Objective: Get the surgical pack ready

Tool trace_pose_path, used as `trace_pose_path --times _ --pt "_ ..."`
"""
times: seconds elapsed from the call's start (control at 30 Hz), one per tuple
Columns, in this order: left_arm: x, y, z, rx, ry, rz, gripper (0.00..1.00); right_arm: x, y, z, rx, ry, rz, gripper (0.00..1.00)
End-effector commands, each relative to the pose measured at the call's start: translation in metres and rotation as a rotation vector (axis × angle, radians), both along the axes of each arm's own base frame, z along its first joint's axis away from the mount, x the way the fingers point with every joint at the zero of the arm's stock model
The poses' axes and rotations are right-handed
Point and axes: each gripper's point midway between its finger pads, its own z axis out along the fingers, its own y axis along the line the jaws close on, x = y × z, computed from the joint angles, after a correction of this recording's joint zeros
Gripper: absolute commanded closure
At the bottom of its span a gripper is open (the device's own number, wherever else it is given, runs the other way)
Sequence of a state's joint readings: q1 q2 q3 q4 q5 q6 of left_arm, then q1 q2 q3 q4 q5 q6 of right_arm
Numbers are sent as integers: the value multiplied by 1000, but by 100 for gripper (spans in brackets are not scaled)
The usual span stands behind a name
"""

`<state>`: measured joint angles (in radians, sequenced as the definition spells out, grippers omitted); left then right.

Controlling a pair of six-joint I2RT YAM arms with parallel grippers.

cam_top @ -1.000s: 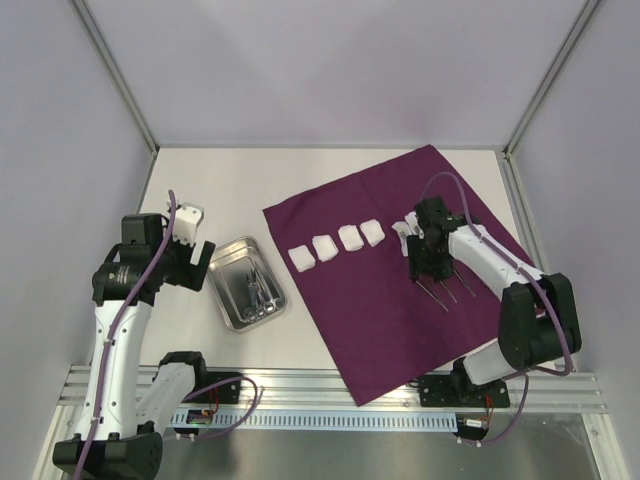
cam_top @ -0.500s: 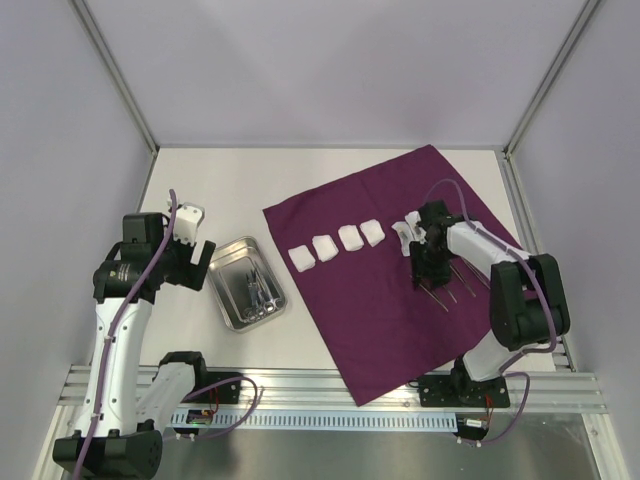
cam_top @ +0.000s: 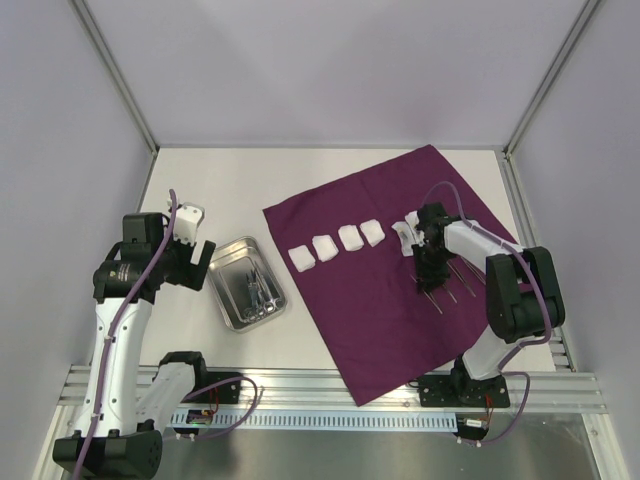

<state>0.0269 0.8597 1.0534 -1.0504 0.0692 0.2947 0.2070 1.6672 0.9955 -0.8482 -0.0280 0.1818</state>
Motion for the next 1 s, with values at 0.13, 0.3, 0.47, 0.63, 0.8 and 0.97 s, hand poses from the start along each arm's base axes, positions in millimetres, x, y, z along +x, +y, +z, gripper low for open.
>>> trace_pose_path --times 0.13,0.3,0.47,0.63,0.8,0.97 --pt "4 1 4 0 -25 3 0 13 3 2 16 -44 14 80" --pt "4 0 3 -2 -24 2 0 12 5 2 24 -41 21 95" --pt "5 0 3 -1 -24 1 0 13 4 10 17 -75 24 100" --pt "4 0 3 -2 -24 0 0 13 6 17 12 -104 35 99" --pt "4 1 3 -1 -19 3 0 14 7 32 17 -158 36 100" --pt "4 1 1 0 -15 2 0 14 7 34 15 -162 37 100"
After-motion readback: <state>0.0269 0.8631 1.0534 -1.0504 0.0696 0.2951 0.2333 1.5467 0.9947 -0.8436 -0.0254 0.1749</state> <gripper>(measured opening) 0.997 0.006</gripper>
